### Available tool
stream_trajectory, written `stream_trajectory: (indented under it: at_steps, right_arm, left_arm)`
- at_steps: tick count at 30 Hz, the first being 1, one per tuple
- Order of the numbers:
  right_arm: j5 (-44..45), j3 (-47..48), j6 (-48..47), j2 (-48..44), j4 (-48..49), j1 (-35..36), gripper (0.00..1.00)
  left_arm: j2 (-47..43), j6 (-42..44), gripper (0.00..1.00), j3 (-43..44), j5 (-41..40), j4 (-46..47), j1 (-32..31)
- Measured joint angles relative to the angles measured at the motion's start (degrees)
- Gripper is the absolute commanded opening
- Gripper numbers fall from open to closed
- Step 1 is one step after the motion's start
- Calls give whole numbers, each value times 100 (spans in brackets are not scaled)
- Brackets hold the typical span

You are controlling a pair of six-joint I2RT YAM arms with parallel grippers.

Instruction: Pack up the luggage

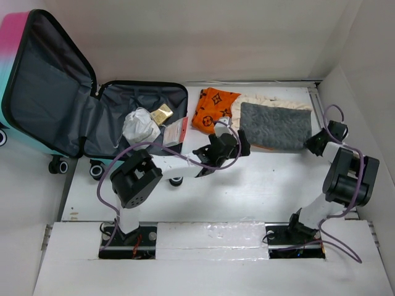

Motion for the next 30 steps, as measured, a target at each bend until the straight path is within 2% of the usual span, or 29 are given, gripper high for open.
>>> stream_trajectory:
  at_steps: [5,9,11,16,19,23,30]
  right_arm:
    - [-245,-374,-72,-446,-37,-39,0]
    - [-632,-1257,-184,-1884,-308,-37,0]
    - [-730,-1480,-229,-2492,-553,35,0]
    - [-828,-1727,-275,-4225,-1419,885,0]
    - [-879,-1729,-275,-4878,-1838,1386,0]
    - [-942,-1829,-278,-5209,-2402,1886,0]
    - [-1097,-1934,-278,-5163,-3047,2924,0]
  left_arm:
    - [-37,0,93,-83,-7,72,7]
    - [-48,-2,93,-98,-133,22,15]
    - [-72,-46,90,-107,-197,-61,15]
    - [-122,-326,81,-149,-310,-251,17]
    - [-127,-531,81,-160,-361,-404,17]
    - [-229,-715,81,-422,-382,-426,17]
    - [-306,-1027,79,-699,-363,-529,24]
